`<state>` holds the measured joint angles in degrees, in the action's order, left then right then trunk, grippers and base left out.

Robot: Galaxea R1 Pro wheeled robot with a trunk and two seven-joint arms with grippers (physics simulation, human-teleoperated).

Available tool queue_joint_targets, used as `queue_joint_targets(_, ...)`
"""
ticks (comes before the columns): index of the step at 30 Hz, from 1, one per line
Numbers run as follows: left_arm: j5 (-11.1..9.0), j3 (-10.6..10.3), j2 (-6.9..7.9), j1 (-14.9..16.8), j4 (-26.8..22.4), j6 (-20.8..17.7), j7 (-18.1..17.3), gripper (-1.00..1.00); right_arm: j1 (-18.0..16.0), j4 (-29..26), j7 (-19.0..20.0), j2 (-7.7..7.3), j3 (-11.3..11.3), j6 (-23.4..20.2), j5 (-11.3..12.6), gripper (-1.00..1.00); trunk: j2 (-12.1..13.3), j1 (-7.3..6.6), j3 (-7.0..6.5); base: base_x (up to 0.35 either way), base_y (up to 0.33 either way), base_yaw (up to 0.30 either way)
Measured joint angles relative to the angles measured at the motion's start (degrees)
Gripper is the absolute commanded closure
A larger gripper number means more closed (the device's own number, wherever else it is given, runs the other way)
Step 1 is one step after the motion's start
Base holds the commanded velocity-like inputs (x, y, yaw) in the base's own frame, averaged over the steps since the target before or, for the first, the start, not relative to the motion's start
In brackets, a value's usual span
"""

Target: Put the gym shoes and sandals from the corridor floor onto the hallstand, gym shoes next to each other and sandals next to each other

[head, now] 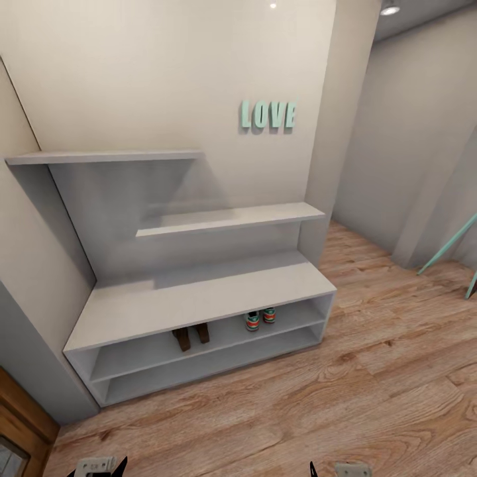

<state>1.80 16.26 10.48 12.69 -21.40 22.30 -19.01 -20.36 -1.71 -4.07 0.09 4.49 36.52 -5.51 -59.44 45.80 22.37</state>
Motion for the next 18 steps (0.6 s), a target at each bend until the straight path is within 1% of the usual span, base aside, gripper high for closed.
queue_joint_targets(18,-0.13,0.08,0.01,0.00,-0.01,0.01,0.00,-1.00,0.03,0.04,-0.01,-0.01,0.00,-0.02,-0.04,-1.00,0.00,0.00,0.00,0.000,0.000,0.000)
